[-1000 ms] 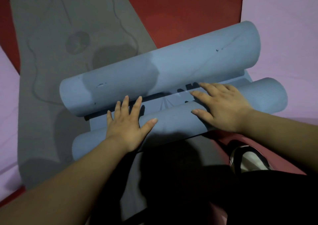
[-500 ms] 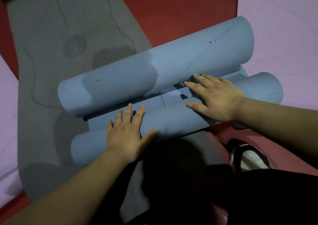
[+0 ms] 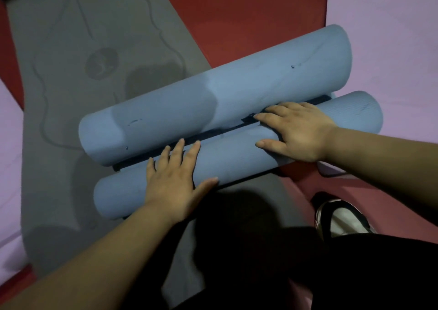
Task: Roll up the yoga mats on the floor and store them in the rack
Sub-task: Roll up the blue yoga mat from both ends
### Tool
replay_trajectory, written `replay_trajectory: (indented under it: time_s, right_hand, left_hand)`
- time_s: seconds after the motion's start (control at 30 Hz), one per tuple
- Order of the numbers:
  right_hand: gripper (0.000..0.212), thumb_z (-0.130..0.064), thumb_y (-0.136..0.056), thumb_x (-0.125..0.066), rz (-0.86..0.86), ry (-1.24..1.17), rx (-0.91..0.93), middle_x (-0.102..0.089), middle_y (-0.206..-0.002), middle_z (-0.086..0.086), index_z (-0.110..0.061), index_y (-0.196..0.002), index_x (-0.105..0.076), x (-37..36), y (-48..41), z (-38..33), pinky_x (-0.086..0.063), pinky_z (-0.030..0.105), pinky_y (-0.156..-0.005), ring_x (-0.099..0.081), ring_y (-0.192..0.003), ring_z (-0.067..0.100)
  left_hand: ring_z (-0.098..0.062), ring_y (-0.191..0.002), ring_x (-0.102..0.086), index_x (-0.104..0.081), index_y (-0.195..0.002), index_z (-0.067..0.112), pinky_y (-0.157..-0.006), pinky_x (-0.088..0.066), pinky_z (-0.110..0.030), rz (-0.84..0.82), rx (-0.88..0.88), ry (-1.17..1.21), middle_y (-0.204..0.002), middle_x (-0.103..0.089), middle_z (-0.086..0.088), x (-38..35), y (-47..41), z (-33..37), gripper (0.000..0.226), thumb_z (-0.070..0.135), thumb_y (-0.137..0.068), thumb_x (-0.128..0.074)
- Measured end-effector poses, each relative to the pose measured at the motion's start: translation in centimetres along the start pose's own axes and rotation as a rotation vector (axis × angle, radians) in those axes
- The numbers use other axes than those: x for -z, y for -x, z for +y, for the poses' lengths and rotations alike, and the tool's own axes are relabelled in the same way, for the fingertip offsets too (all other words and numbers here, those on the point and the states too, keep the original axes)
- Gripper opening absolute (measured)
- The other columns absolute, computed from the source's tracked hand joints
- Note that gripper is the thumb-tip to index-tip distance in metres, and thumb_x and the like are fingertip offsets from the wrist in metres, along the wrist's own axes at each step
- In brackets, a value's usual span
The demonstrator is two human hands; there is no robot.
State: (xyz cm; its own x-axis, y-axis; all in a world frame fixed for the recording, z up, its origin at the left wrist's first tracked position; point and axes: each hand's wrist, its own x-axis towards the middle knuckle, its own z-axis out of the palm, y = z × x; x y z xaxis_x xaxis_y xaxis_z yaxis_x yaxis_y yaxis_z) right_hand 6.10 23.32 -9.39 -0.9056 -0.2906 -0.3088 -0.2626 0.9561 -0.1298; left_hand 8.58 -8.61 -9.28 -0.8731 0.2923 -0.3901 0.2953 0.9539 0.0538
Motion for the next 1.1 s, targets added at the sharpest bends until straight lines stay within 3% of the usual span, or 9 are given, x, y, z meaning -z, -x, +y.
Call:
replay_trajectory:
  time_s: [0.17, 0.27, 0.4, 0.7, 0.9, 1.1]
  right_hand:
    - [0.094, -0.089, -0.080, -0.020, -0.005, 0.019, 0.016, -0.037, -0.161, 0.002, -0.037, -0.158, -0.029, 0.2, 0.5, -0.3, -0.028, 0.049, -0.119, -0.033, -0.148, 0.029]
    - [0.107, -0.094, -0.070, -0.037, -0.029, 0.114, 0.086, -0.045, -0.152, 0.004, -0.035, -0.158, -0.026, 0.3, 0.8, 0.1, -0.035, 0.051, -0.113, -0.045, -0.137, 0.030]
    - [0.119, -0.095, -0.058, -0.046, -0.061, 0.182, 0.127, -0.051, -0.144, 0.002, -0.035, -0.158, -0.022, 0.2, 0.3, 0.5, -0.042, 0.049, -0.103, -0.052, -0.126, 0.029]
    - [0.114, -0.097, -0.066, -0.038, -0.089, 0.161, 0.193, -0.049, -0.147, 0.001, -0.038, -0.160, -0.009, 1.0, -1.1, 1.1, -0.043, 0.050, -0.103, -0.051, -0.130, 0.029]
    - [0.112, -0.096, -0.070, -0.041, -0.107, 0.093, 0.233, -0.052, -0.148, 0.002, -0.034, -0.160, -0.018, 0.1, 1.8, 0.4, -0.044, 0.045, -0.102, -0.054, -0.130, 0.028]
    - [0.107, -0.095, -0.069, -0.045, -0.231, 0.003, 0.284, -0.061, -0.125, 0.000, -0.039, -0.158, -0.024, -0.9, 6.9, -0.9, -0.048, 0.041, -0.097, -0.060, -0.113, 0.025]
  left_hand:
    - [-0.027, -0.151, -0.025, 0.000, -0.159, 0.044, -0.120, -0.021, -0.056, -0.010, -0.022, -0.027, -0.168, -0.021, 0.003, 0.2, -1.3, -0.7, 0.104, 0.098, -0.073, -0.021]
    - [-0.027, -0.140, -0.038, -0.005, -0.160, 0.040, -0.114, -0.032, -0.052, -0.038, -0.071, -0.051, -0.159, -0.034, 0.003, 1.0, -2.5, -1.3, 0.118, 0.103, -0.063, -0.029]
    - [-0.027, -0.137, -0.041, -0.004, -0.160, 0.041, -0.112, -0.035, -0.050, -0.078, -0.094, -0.070, -0.157, -0.035, 0.004, 1.4, -3.0, -1.7, 0.128, 0.103, -0.055, -0.043]
    - [-0.029, -0.129, -0.050, -0.017, -0.157, 0.042, -0.107, -0.042, -0.049, -0.060, -0.088, -0.061, -0.151, -0.047, 0.001, 1.8, -3.9, -1.8, 0.120, 0.104, -0.055, -0.031]
    - [-0.028, -0.125, -0.052, -0.020, -0.154, 0.043, -0.106, -0.042, -0.047, -0.135, -0.142, -0.027, -0.150, -0.048, 0.004, 1.8, -2.0, -1.6, 0.113, 0.103, -0.060, -0.035]
    - [-0.026, -0.120, -0.056, -0.025, -0.152, 0.044, -0.100, -0.047, -0.043, -0.223, -0.197, 0.030, -0.141, -0.057, 0.005, -0.6, 3.9, -0.8, 0.114, 0.106, -0.057, -0.035]
